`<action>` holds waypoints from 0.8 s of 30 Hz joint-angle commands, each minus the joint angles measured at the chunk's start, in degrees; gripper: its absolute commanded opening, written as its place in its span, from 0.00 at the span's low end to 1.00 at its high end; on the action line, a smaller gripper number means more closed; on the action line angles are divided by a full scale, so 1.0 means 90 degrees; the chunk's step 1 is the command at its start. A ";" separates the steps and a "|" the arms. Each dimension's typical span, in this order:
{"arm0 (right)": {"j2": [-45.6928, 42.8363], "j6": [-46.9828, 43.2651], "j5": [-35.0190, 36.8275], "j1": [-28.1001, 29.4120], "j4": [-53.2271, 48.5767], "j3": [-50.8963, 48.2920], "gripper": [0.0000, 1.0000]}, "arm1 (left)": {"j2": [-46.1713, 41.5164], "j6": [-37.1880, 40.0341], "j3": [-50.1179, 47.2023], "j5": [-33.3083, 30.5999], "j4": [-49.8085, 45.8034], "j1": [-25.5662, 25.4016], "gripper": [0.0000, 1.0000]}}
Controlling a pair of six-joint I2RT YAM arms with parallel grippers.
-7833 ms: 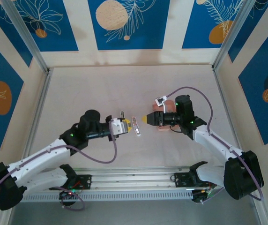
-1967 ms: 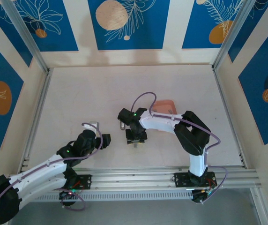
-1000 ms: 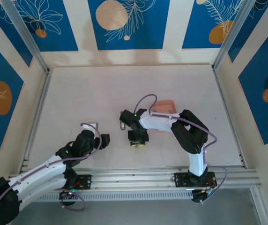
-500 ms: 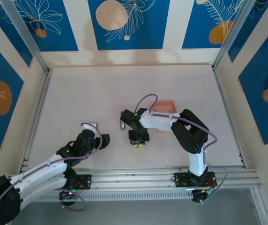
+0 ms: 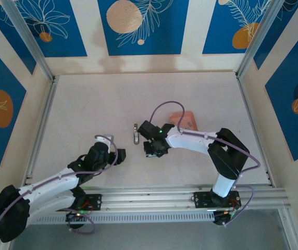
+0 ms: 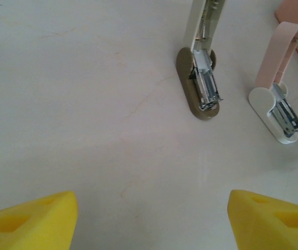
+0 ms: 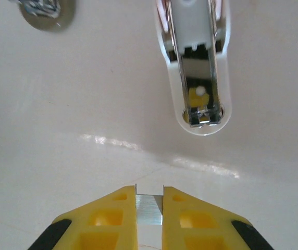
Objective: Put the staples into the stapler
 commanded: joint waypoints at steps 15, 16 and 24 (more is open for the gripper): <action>-0.1129 -0.1588 0.0329 -0.0631 0.2066 -0.1064 0.14 | 0.0902 0.0048 0.0129 0.0509 0.1660 0.0092 0.75; -0.1118 -0.1667 0.0304 -0.0681 0.2153 -0.1084 0.14 | 0.0965 0.0041 0.0129 0.0531 0.1753 0.0086 0.75; -0.1028 -0.1964 0.0327 -0.0835 0.2625 -0.1146 0.14 | 0.0978 0.0094 0.0093 0.0457 0.1964 0.0091 0.75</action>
